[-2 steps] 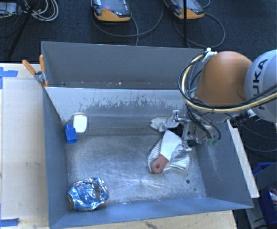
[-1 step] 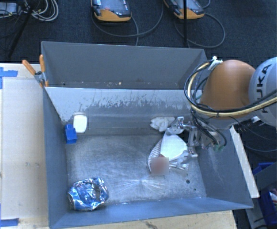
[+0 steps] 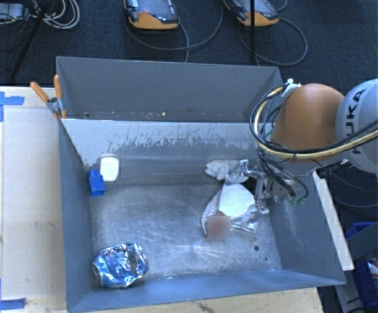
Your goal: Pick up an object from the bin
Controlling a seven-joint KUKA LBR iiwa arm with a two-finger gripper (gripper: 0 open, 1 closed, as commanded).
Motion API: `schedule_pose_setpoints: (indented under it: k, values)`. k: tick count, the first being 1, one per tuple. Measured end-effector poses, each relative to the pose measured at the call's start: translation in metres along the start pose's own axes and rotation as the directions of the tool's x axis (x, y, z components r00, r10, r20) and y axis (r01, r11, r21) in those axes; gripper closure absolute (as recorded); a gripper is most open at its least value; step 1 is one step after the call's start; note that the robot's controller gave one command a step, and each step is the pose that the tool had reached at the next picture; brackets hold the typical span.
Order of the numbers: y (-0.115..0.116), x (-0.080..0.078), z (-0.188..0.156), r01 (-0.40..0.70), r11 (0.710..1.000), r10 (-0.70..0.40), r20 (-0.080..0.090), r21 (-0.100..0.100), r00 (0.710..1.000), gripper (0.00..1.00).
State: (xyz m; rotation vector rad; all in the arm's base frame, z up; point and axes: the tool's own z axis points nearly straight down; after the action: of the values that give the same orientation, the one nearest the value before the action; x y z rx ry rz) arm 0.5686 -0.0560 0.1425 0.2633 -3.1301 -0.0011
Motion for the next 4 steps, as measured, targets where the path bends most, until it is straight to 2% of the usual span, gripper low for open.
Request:
schedule_pose_setpoints:
  k: [1, 2, 4]
  values:
    - [-0.0168, -0.0061, 0.0662, -0.014, 1.000, 0.014, 0.010, 0.000, 1.000, 0.00]
    - [-0.0169, -0.0032, 0.0616, -0.018, 1.000, 0.018, 0.002, 0.000, 1.000, 1.00]
    - [-0.0161, -0.0014, 0.0569, -0.017, 1.000, 0.017, -0.004, -0.002, 1.000, 1.00]
